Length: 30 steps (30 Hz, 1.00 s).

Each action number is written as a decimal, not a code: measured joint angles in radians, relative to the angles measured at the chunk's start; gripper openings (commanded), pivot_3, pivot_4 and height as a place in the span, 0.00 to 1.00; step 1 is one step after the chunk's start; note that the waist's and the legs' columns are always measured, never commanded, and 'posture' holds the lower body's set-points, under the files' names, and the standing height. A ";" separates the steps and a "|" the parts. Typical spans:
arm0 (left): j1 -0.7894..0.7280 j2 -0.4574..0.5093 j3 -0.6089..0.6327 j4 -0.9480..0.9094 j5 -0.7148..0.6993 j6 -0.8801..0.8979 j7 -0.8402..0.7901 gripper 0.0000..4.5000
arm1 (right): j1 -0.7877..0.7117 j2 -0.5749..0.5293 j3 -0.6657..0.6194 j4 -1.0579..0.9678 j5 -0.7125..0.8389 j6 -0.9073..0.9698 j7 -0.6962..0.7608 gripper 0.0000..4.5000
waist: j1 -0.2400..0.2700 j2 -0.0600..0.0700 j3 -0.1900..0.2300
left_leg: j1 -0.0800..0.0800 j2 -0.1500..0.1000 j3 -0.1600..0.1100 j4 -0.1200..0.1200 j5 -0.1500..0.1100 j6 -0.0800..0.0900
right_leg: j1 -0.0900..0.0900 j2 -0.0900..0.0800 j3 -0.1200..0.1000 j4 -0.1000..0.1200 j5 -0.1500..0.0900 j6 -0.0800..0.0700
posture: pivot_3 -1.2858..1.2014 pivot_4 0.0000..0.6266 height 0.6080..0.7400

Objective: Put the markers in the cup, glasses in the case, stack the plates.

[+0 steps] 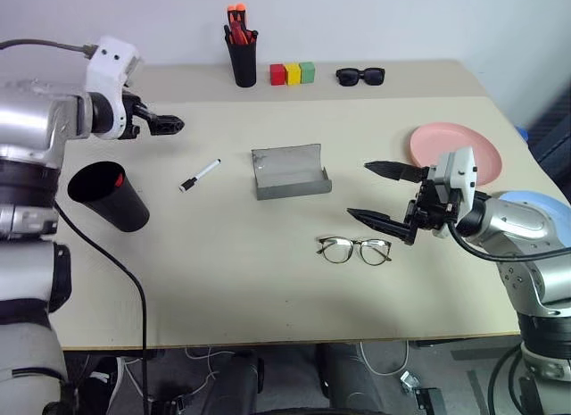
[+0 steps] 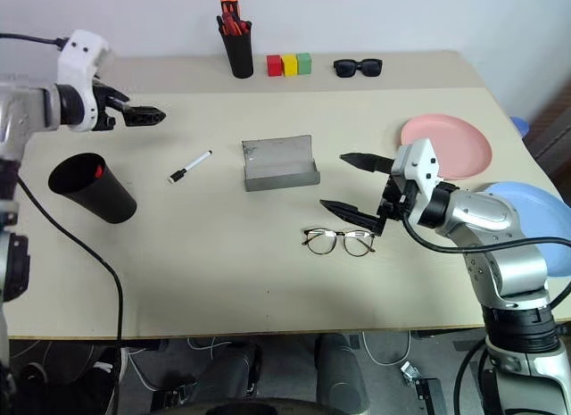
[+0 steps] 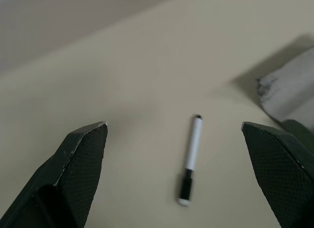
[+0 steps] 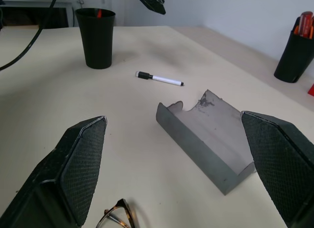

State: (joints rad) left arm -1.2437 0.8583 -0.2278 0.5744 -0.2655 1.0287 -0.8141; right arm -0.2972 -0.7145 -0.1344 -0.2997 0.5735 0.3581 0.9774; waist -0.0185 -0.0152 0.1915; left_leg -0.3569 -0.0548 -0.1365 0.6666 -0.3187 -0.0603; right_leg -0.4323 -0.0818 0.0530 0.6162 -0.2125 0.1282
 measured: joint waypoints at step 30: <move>-0.142 -0.301 -0.182 0.719 0.452 -0.445 -0.245 0.99 | -0.002 0.014 0.004 -0.009 -0.002 -0.003 -0.006 1.00 | -0.002 -0.001 0.000 | -0.001 0.000 0.000 0.001 0.000 0.000 | 0.000 0.000 0.000 0.000 0.000 0.000 | 0.52 0.24 1.00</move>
State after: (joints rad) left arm -1.3859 0.5569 -0.4098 1.2938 0.1868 0.5833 -1.0595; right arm -0.2994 -0.7009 -0.1300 -0.3082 0.5716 0.3554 0.9719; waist -0.0207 -0.0160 0.1920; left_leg -0.3576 -0.0549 -0.1362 0.6673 -0.3188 -0.0602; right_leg -0.4328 -0.0819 0.0531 0.6166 -0.2125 0.1285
